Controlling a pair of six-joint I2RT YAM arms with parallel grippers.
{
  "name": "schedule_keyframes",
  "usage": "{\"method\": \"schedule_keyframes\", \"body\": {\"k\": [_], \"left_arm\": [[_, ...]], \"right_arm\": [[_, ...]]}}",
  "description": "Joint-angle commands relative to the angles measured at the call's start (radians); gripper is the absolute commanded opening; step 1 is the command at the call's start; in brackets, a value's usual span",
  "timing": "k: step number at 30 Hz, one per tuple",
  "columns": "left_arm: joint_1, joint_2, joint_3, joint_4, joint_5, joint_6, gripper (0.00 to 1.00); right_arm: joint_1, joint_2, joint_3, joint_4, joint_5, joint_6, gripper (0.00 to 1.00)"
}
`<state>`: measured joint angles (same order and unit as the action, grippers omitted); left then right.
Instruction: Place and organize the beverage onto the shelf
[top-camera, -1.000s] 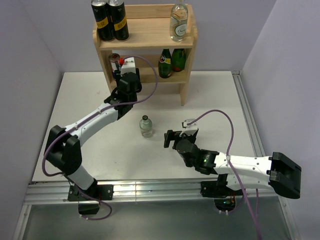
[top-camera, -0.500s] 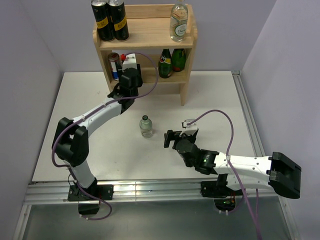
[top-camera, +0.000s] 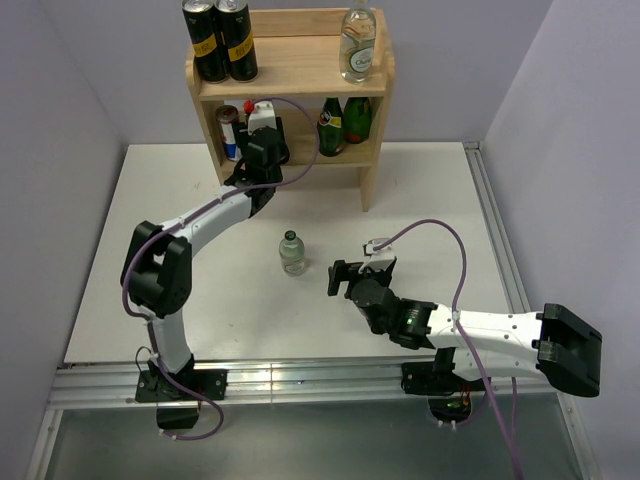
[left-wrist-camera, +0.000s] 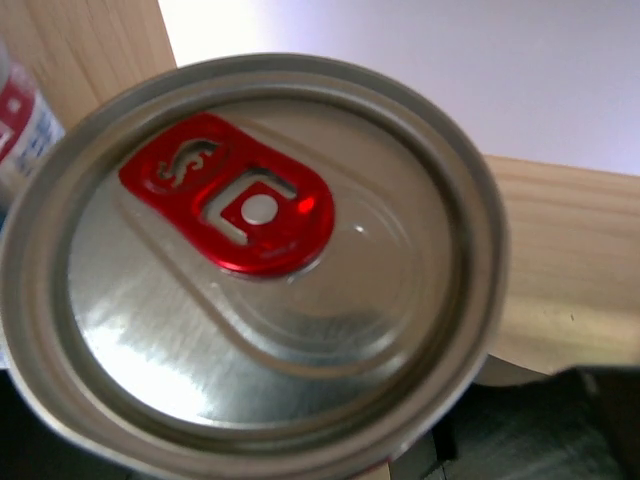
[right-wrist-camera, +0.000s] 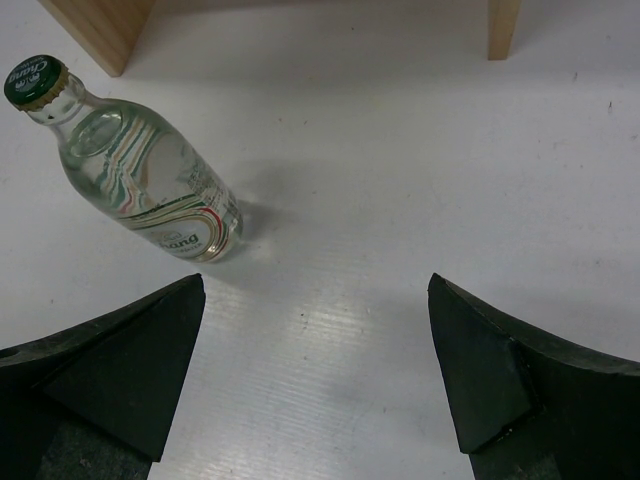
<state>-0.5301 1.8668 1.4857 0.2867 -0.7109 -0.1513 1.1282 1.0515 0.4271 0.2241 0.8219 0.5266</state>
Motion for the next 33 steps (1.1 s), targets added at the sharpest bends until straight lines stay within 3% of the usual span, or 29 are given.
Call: {"method": "schedule_keyframes", "body": {"k": [1,6,9,10,12,13,16,33], "left_arm": [[0.013,0.018,0.073,0.054,-0.019,-0.010,0.00],[0.018,0.028,0.082,0.040,-0.024,-0.001,0.01],[0.016,0.020,0.074,0.026,-0.004,-0.001,0.22],[0.018,0.015,0.064,0.025,0.014,-0.002,0.37],[0.018,0.002,0.050,0.026,0.024,-0.004,0.52],[0.016,-0.004,0.036,0.028,0.028,-0.007,0.66],[0.016,-0.021,0.015,0.031,0.044,-0.001,0.77],[-0.024,-0.084,-0.059,0.011,0.021,0.009,0.84]], "right_arm": [[0.005,0.007,0.025,0.032,0.011,-0.004,1.00],[0.005,0.019,0.032,0.035,0.010,-0.005,1.00],[0.005,0.021,0.032,0.035,0.010,-0.005,1.00],[0.004,0.021,0.033,0.035,0.008,-0.005,1.00],[0.004,0.022,0.033,0.037,0.008,-0.005,1.00],[0.004,0.024,0.033,0.037,0.008,-0.005,0.99],[0.004,0.024,0.033,0.038,0.008,-0.004,1.00],[0.004,0.025,0.035,0.037,0.008,-0.007,0.99]]}}
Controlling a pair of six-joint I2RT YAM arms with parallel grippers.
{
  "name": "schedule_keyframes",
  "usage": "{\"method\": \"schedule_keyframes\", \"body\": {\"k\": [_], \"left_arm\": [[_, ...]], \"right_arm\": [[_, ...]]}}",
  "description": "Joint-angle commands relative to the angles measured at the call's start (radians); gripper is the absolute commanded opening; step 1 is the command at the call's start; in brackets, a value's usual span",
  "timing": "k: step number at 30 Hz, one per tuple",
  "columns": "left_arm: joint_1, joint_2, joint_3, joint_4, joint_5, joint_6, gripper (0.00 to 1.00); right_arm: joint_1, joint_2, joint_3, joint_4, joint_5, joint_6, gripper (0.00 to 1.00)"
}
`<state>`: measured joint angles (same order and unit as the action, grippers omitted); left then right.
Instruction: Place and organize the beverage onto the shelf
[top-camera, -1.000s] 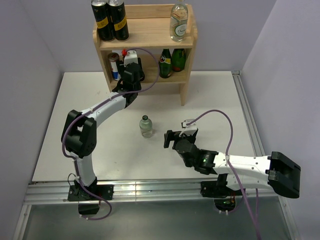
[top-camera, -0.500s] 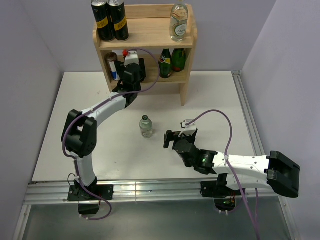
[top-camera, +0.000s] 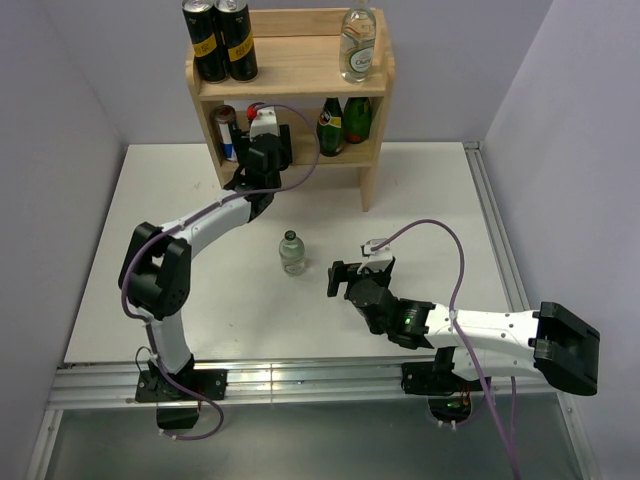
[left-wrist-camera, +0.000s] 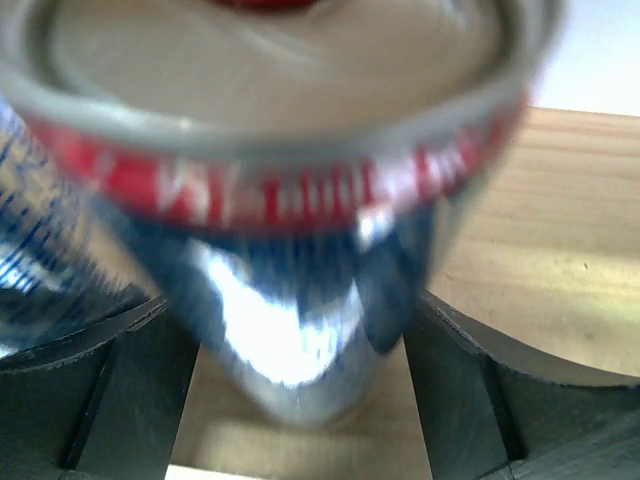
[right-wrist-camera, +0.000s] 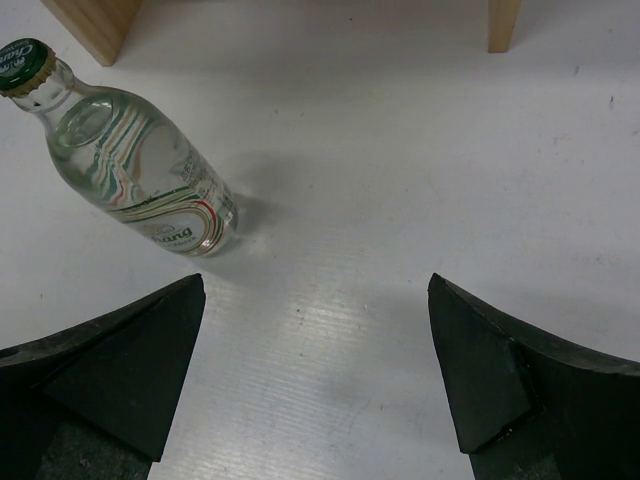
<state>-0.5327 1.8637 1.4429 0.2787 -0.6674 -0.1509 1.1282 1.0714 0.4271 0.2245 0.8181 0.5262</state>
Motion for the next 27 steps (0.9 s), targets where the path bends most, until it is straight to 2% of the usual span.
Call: {"method": "schedule_keyframes", "body": {"k": [1,10,11,12,22,27], "left_arm": [[-0.024,-0.086,-0.022,0.019,-0.034,0.008,0.84],[-0.061,-0.130,-0.079,0.001,-0.086,-0.001,0.89],[-0.064,-0.145,-0.088,-0.003,-0.092,-0.006,0.96],[-0.067,-0.153,-0.113,-0.003,-0.093,-0.015,0.99],[-0.085,-0.340,-0.338,-0.009,-0.063,-0.108,0.99],[-0.122,-0.449,-0.464,-0.033,-0.060,-0.150,0.99]], "right_arm": [[0.005,0.005,0.035,0.036,0.010,-0.003,1.00],[0.004,-0.021,0.022,0.027,0.024,-0.003,1.00],[0.004,-0.021,0.022,0.024,0.029,-0.003,0.99],[0.004,-0.019,0.024,0.022,0.033,-0.003,1.00],[0.008,0.001,0.025,0.027,0.012,0.012,1.00],[0.048,0.048,0.061,0.082,-0.083,-0.020,1.00]]}}
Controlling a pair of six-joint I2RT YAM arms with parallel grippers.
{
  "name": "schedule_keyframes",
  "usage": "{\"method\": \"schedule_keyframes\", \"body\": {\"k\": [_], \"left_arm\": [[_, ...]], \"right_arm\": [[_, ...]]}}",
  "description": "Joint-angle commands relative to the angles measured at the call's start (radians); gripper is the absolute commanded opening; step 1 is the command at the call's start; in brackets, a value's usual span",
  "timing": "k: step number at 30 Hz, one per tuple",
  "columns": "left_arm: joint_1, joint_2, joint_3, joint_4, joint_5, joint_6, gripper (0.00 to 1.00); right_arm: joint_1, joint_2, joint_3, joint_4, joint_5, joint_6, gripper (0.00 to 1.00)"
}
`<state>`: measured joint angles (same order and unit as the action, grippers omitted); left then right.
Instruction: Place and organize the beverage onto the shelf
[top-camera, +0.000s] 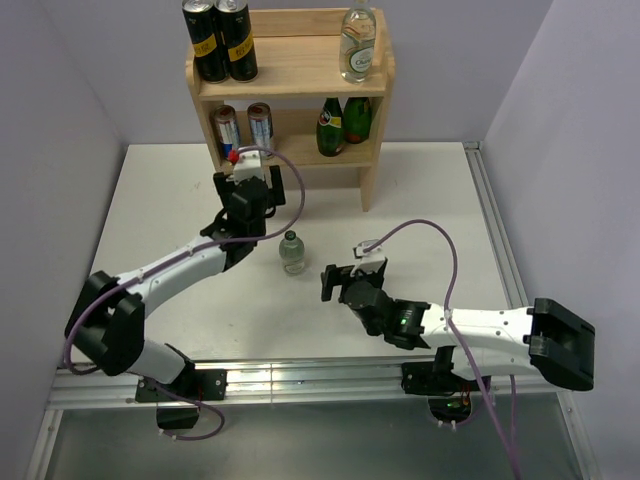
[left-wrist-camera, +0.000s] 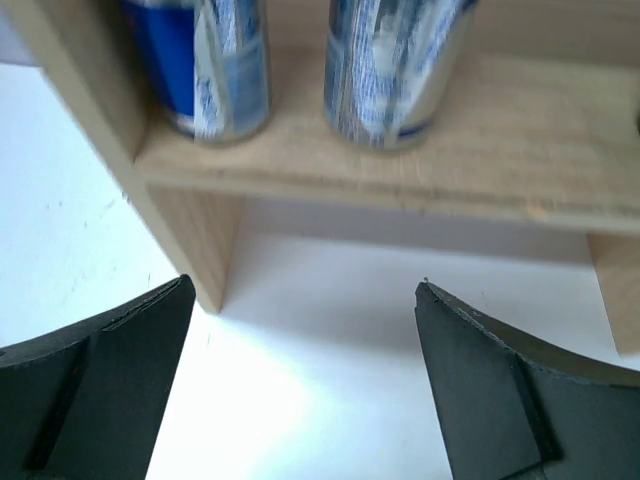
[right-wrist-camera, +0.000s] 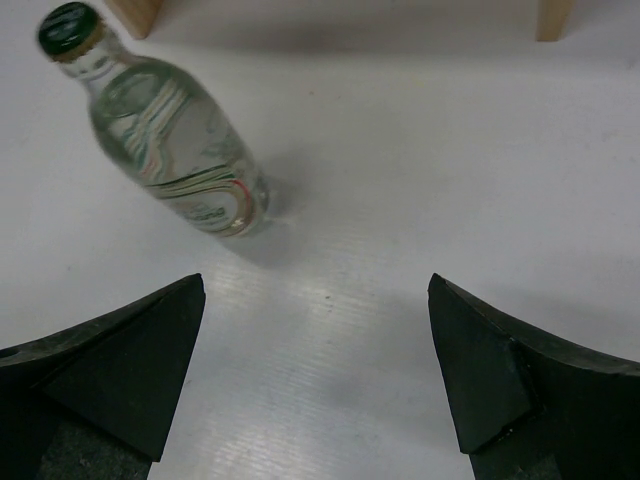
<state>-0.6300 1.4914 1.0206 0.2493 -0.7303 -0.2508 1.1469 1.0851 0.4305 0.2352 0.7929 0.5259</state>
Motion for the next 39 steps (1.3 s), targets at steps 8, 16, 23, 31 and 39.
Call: {"method": "schedule_keyframes", "body": {"k": [8,16,23,31,39], "left_arm": [[-0.095,-0.321,-0.206,-0.088,-0.014,-0.130,0.99],[-0.119,-0.534,-0.306,-0.186,-0.040,-0.154,0.99],[-0.122,-0.609,-0.390,-0.150,-0.064,-0.153,0.99],[-0.122,-0.599,-0.427,-0.105,-0.081,-0.140,0.99],[-0.120,-0.602,-0.442,-0.091,-0.084,-0.142,0.99]], "right_arm": [[0.053,0.313,0.247,0.179,-0.185,-0.061,1.00],[-0.005,0.524,0.358,0.249,-0.256,0.000,1.00],[-0.055,0.639,0.412,0.274,-0.215,-0.006,1.00],[-0.114,0.742,0.447,0.389,-0.222,-0.040,1.00],[-0.160,0.846,0.498,0.472,-0.216,-0.079,1.00]]}}
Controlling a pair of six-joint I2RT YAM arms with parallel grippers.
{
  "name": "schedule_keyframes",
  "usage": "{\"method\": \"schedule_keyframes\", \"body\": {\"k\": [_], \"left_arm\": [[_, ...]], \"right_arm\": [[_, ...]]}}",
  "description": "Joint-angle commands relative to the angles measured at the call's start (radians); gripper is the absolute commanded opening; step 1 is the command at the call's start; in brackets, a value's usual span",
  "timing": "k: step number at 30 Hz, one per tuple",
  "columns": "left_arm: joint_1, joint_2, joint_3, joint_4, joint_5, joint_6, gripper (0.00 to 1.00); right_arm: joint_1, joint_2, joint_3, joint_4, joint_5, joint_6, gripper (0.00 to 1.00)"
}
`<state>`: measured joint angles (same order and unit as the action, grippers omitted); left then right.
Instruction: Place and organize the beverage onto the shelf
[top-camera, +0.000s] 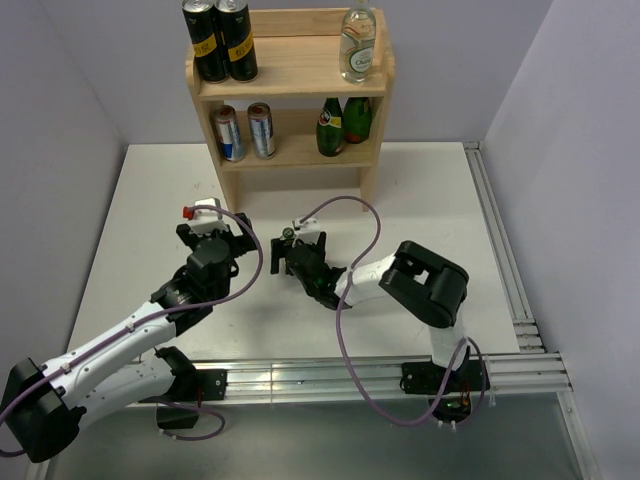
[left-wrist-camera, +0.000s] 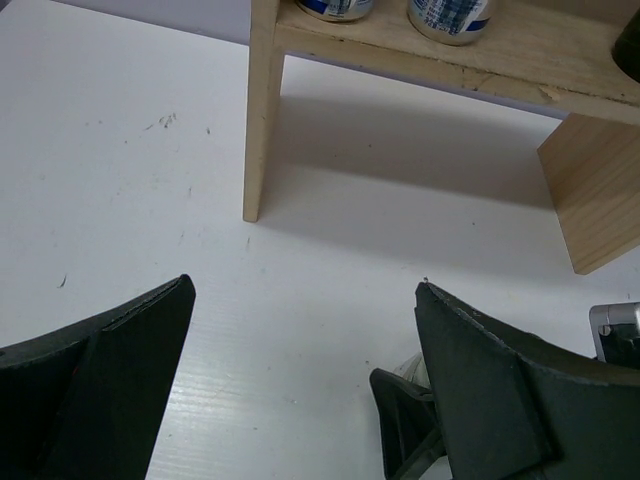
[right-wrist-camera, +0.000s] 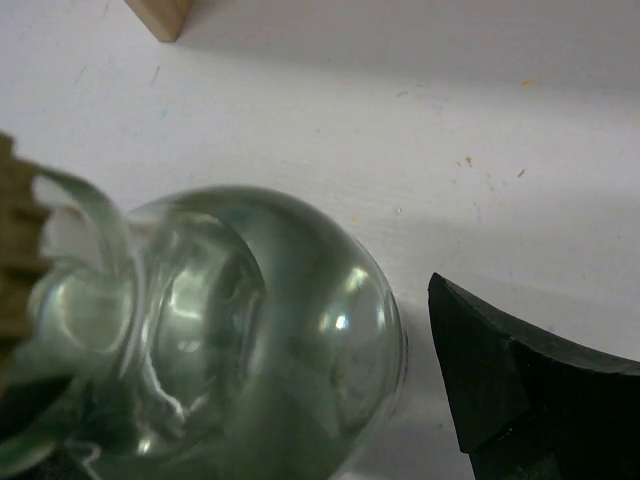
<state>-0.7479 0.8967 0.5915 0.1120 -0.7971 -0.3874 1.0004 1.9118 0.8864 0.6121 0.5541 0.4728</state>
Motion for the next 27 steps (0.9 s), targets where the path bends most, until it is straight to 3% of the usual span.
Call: {"method": "schedule_keyframes", "body": {"k": [1,3,6,7,9,10,13,22,27], "left_arm": [[-0.002,-0.008,-0.015,0.048,-0.019,-0.007,0.99],[-0.002,-0.013,-0.016,0.045,-0.017,-0.008,0.99],[-0.004,-0.015,-0.022,0.049,-0.019,-0.010,0.99],[-0.002,-0.015,-0.024,0.052,-0.017,-0.008,0.99],[-0.002,-0.010,-0.027,0.055,-0.021,-0.008,0.99],[-0.002,-0.012,-0.027,0.057,-0.022,-0.008,0.99],[-0.002,-0.005,-0.029,0.055,-0.024,-0.011,0.99],[0.004,0.011,-0.025,0.041,-0.025,-0.025,0.99],[0.012,0.008,-0.021,0.037,-0.013,-0.027,0.99]], "right_arm": [[-0.017,0.035,0.046,0.101,0.027,-0.028,0.99],[-0.029,0.049,0.054,0.120,0.033,-0.028,0.97],[-0.037,0.069,0.059,0.152,0.046,-0.049,0.82],[-0.039,0.069,0.059,0.155,0.052,-0.059,0.64],[-0.039,0.069,0.065,0.163,0.059,-0.080,0.46],[-0.039,0.063,0.069,0.157,0.063,-0.095,0.25],[-0.037,0.030,0.095,0.097,0.089,-0.126,0.00],[-0.036,-0.328,0.192,-0.175,0.179,-0.268,0.00],[-0.034,-0.470,0.425,-0.359,0.190,-0.396,0.00]]}}
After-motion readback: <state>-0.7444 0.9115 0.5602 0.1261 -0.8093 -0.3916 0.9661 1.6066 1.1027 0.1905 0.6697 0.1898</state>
